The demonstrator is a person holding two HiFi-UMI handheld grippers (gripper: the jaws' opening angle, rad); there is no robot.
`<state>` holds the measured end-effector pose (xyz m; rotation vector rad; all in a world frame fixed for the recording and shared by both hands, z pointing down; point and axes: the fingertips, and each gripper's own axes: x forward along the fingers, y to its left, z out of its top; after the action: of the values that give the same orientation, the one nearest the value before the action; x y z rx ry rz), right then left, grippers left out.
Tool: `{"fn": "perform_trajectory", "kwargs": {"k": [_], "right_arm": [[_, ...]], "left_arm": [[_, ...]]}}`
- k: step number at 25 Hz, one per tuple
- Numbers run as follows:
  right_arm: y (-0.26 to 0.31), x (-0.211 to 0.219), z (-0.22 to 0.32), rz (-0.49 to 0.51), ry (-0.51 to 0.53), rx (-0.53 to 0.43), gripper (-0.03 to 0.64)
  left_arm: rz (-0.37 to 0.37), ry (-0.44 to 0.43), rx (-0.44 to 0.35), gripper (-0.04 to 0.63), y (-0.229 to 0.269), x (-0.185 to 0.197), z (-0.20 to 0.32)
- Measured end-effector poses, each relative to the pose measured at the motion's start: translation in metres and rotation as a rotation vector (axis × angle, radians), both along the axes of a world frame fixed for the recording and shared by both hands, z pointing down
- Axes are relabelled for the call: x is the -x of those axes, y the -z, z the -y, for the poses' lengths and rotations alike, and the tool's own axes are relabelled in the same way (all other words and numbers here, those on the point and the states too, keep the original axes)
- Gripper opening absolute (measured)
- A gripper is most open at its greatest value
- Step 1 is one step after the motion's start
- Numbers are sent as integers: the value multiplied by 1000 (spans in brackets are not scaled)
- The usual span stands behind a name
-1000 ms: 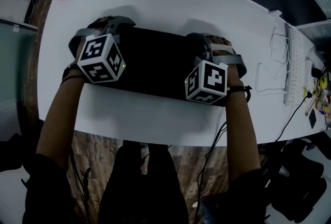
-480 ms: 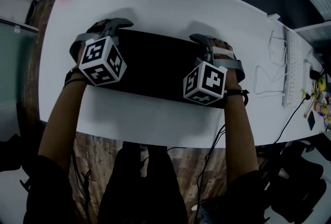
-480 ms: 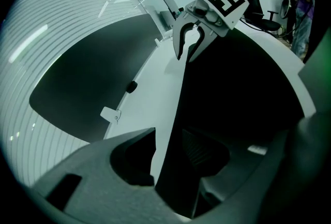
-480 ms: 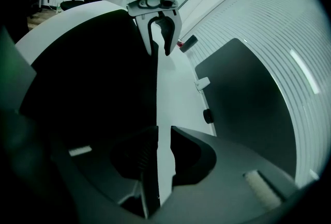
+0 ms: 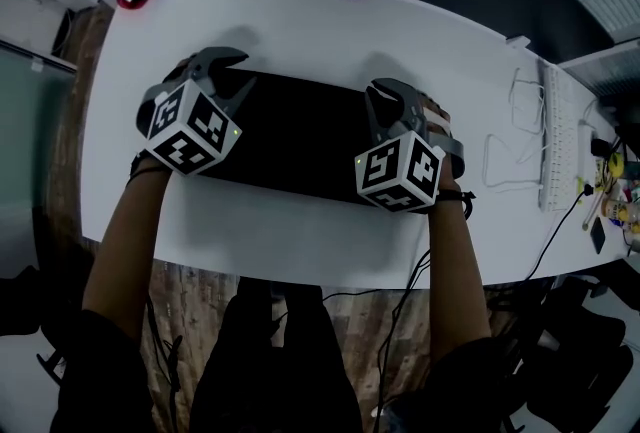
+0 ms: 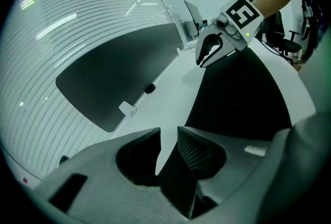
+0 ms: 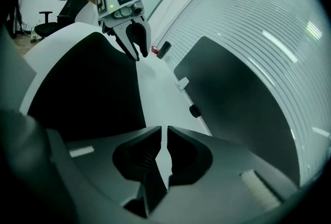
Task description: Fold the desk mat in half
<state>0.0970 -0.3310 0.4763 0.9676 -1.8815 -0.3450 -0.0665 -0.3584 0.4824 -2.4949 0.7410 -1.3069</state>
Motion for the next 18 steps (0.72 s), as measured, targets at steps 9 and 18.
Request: {"fn": "perform_trajectory", "kwargs": {"k": [9,18], "right_arm": [[21,-4,-12,169,-125,-20,16],[34,-2,-36,327,-212,-30,9]], "left_arm": [[-141,129,25,24,13,4,-8],[-260,213,37,-8,30,2,-27]]}}
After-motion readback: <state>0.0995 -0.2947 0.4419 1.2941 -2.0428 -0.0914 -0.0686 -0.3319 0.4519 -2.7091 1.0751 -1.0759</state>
